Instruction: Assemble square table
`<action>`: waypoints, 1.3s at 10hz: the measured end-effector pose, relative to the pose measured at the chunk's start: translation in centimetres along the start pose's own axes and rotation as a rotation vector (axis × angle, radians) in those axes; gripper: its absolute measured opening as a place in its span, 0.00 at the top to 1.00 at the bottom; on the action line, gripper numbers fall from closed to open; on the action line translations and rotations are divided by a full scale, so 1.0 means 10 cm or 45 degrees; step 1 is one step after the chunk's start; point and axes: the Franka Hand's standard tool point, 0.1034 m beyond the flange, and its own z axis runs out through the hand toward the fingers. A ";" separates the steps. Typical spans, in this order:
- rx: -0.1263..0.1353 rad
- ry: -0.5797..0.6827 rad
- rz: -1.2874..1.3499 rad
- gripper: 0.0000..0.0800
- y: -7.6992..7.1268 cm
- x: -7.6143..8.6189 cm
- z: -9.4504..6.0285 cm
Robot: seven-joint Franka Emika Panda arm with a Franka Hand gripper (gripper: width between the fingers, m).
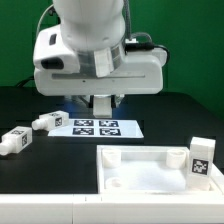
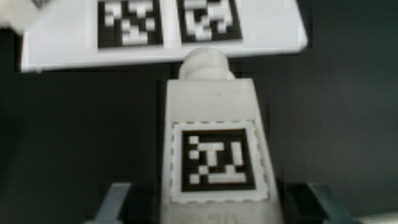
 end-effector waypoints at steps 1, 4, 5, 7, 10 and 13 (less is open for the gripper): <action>0.001 0.062 -0.032 0.64 -0.11 0.07 -0.15; -0.010 0.313 -0.099 0.64 -0.22 0.17 -0.69; -0.012 0.374 -0.091 0.64 -0.20 0.18 -0.64; -0.028 0.565 -0.087 0.64 -0.16 0.24 -0.65; -0.022 0.838 -0.163 0.64 -0.23 0.46 -0.99; -0.099 1.153 -0.158 0.64 -0.11 0.55 -1.09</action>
Offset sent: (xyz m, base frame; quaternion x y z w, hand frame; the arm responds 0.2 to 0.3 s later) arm 0.0188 -0.0010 0.0500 -0.0748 0.1537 -0.0663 0.9831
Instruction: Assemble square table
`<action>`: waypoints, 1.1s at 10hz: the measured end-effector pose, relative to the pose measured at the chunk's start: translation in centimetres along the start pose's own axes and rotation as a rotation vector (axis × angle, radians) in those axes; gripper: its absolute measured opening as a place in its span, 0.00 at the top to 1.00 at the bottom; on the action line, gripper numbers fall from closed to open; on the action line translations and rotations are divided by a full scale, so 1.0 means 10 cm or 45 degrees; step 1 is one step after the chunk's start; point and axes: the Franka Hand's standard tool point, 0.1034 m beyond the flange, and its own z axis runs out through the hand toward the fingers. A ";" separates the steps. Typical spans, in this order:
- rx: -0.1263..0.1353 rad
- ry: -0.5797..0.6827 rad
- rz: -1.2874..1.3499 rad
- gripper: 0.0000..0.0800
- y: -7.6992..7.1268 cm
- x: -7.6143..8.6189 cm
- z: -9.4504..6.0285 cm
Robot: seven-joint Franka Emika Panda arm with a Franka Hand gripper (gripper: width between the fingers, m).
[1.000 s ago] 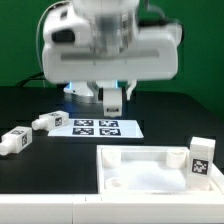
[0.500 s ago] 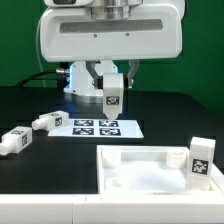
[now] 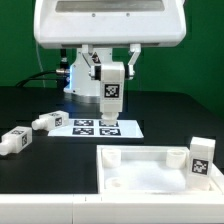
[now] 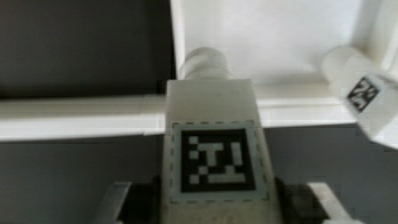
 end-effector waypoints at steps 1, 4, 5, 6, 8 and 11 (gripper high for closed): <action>-0.019 0.030 -0.004 0.64 0.03 -0.03 0.01; -0.020 0.010 0.012 0.64 0.11 -0.07 0.17; -0.012 0.014 0.015 0.64 0.07 -0.01 0.27; 0.006 0.020 0.037 0.64 0.01 0.12 0.30; 0.008 0.044 0.039 0.64 0.01 0.24 0.26; 0.009 0.034 0.041 0.64 0.01 0.21 0.28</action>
Offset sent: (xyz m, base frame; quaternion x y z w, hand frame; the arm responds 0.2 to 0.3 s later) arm 0.0300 0.0294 -0.0250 0.1324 0.0308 0.0645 0.9886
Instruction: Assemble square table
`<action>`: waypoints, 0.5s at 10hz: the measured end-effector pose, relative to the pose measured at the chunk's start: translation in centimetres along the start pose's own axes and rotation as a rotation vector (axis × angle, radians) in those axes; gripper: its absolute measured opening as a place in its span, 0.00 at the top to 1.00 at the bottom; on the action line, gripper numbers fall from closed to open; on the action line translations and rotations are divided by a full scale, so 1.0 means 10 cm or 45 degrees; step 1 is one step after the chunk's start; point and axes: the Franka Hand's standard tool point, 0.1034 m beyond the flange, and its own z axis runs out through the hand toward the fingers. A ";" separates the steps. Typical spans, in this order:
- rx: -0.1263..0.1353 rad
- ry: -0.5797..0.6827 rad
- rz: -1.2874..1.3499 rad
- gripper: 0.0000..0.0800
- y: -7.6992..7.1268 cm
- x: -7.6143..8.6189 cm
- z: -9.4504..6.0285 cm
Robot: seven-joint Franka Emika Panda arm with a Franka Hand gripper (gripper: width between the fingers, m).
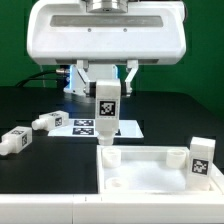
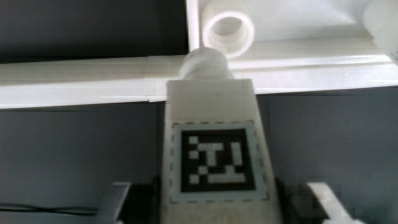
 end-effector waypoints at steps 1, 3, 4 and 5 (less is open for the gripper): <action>-0.004 0.006 0.001 0.64 -0.02 -0.01 0.03; -0.014 0.042 -0.012 0.64 -0.14 0.03 0.18; -0.014 0.050 -0.014 0.64 -0.16 0.06 0.20; -0.017 0.043 -0.017 0.64 -0.16 0.02 0.25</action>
Offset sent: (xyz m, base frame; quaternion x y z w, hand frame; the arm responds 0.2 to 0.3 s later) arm 0.0254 0.0222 -0.0025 0.0234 0.0310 0.0265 0.9989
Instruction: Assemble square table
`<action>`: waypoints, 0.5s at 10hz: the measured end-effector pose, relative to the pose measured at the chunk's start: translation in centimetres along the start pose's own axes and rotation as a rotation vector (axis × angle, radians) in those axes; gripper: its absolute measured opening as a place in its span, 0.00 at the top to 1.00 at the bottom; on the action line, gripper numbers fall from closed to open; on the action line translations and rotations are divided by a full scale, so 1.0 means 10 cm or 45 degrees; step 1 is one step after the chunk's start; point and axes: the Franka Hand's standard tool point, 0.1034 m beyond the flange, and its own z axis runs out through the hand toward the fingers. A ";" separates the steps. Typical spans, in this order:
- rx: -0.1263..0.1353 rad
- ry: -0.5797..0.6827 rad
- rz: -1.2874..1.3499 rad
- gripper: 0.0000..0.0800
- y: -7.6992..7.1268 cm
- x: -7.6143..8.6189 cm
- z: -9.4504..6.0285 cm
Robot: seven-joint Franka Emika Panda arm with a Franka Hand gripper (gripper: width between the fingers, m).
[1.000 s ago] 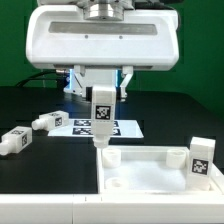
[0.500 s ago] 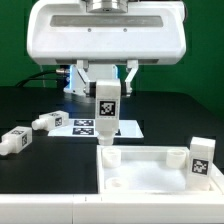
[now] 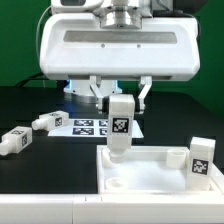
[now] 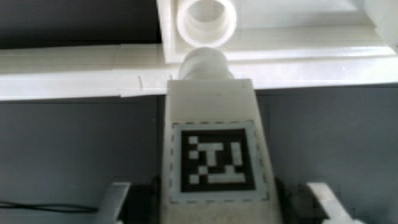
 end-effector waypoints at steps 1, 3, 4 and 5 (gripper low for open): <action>-0.004 -0.012 0.000 0.64 0.02 -0.05 0.05; -0.005 -0.033 0.004 0.64 -0.01 -0.11 0.17; -0.005 -0.039 0.009 0.64 -0.02 -0.13 0.21; -0.006 -0.044 0.009 0.64 -0.02 -0.14 0.23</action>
Offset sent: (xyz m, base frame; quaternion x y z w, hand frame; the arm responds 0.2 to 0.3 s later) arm 0.0116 0.0111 -0.0140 -0.0050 0.0066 0.0159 0.9998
